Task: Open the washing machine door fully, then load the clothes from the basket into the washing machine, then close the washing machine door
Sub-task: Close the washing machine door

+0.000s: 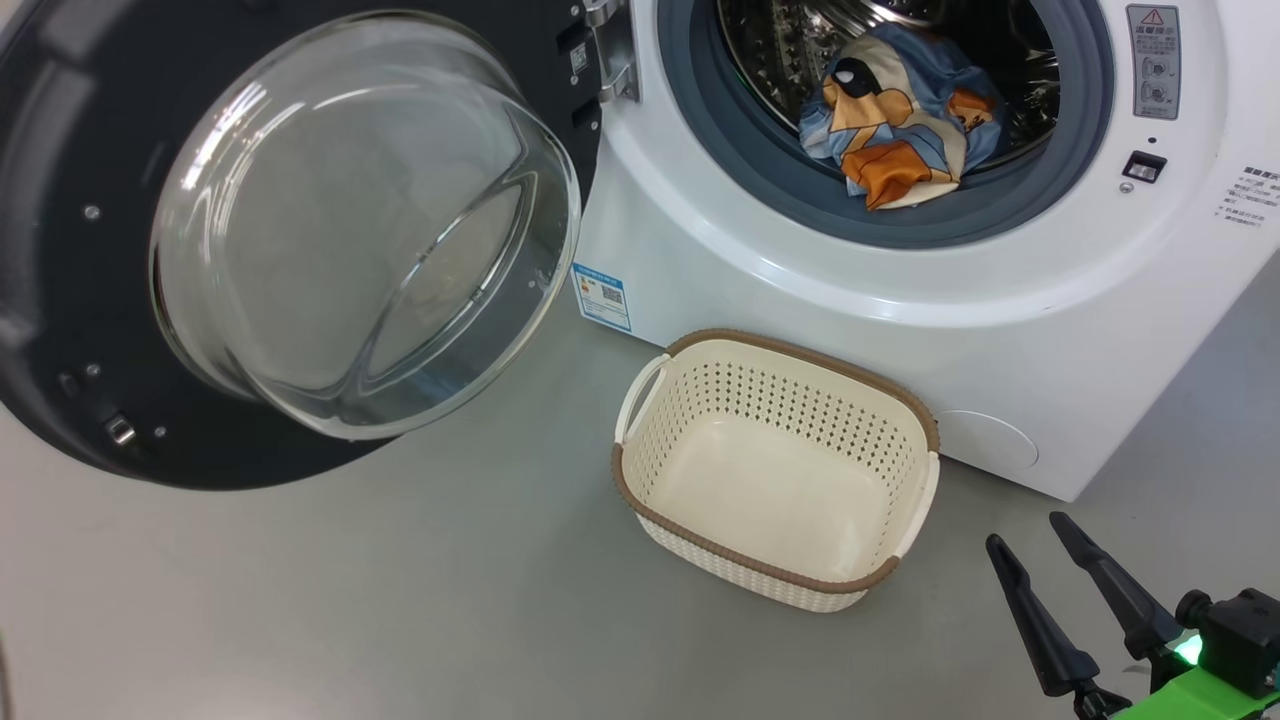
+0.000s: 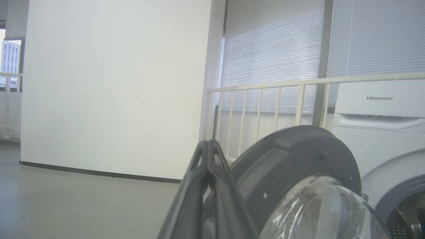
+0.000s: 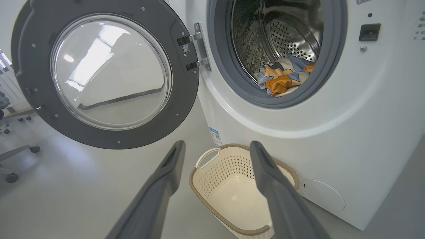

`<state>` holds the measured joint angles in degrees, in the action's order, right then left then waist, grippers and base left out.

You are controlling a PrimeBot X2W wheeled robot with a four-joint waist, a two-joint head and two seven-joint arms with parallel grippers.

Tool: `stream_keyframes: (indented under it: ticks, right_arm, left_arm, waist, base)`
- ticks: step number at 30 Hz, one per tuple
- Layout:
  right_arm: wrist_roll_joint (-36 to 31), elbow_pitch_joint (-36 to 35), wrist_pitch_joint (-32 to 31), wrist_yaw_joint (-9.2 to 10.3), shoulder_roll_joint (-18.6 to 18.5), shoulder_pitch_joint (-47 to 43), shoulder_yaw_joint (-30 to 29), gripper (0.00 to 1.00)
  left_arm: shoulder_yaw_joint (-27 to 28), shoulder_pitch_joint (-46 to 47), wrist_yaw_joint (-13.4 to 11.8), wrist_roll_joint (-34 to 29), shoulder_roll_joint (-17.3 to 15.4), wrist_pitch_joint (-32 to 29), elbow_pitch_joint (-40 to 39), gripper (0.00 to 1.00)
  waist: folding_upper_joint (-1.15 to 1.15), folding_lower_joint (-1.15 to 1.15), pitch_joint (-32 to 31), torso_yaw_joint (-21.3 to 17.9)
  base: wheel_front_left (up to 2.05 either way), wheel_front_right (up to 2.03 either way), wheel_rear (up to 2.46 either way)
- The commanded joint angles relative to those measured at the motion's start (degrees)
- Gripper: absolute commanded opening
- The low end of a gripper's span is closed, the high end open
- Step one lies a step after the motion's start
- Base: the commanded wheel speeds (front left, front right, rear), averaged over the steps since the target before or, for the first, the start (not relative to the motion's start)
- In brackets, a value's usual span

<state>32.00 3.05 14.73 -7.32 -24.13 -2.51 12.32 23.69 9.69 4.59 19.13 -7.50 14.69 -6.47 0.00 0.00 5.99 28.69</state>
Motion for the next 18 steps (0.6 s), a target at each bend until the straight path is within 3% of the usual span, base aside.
stream_keyframes:
  ticks: [1, 6, 9, 15, 18]
  right_arm:
    - [0.08, -1.53, 0.27, -0.17, -0.82, -0.57, 0.63, 1.0]
    - [-0.02, -1.79, 0.27, -0.17, -0.66, -0.65, 0.5, 1.0]
    - [0.0, -1.98, 0.27, -0.17, -0.79, -0.49, 0.28, 1.0]
    - [0.0, -2.45, 0.27, -0.17, -1.51, 0.0, 0.33, 1.0]
    - [0.0, -2.54, 0.27, -0.17, -1.63, 0.28, 0.52, 1.0]
  left_arm:
    - [3.01, 4.43, 0.63, 1.66, -2.94, 0.31, 0.5, 0.0]
    - [6.03, 14.1, 1.96, 4.66, -8.77, 0.31, 10.74, 0.0]
    - [5.77, 19.86, 2.44, 5.56, -13.9, 0.3, 19.79, 0.0]
    - [3.4, 28.61, 2.83, 12.34, -19.28, -5.2, 35.63, 0.0]
    - [2.47, 31.02, 2.86, 16.66, -20.81, -7.91, 39.54, 0.0]
  waist:
    - [0.0, 0.0, -0.01, -0.12]
    - [0.0, 0.0, 0.51, -1.11]
    - [0.0, 0.0, 1.28, -2.03]
    - [0.0, 0.0, 2.89, -3.1]
    - [0.0, 0.0, 3.36, -3.56]
  base:
    - [0.0, 0.0, 0.0]
    - [0.0, 0.0, 0.0]
    - [0.0, 0.0, 0.0]
    - [0.0, 0.0, 0.0]
    - [0.0, 0.0, 0.0]
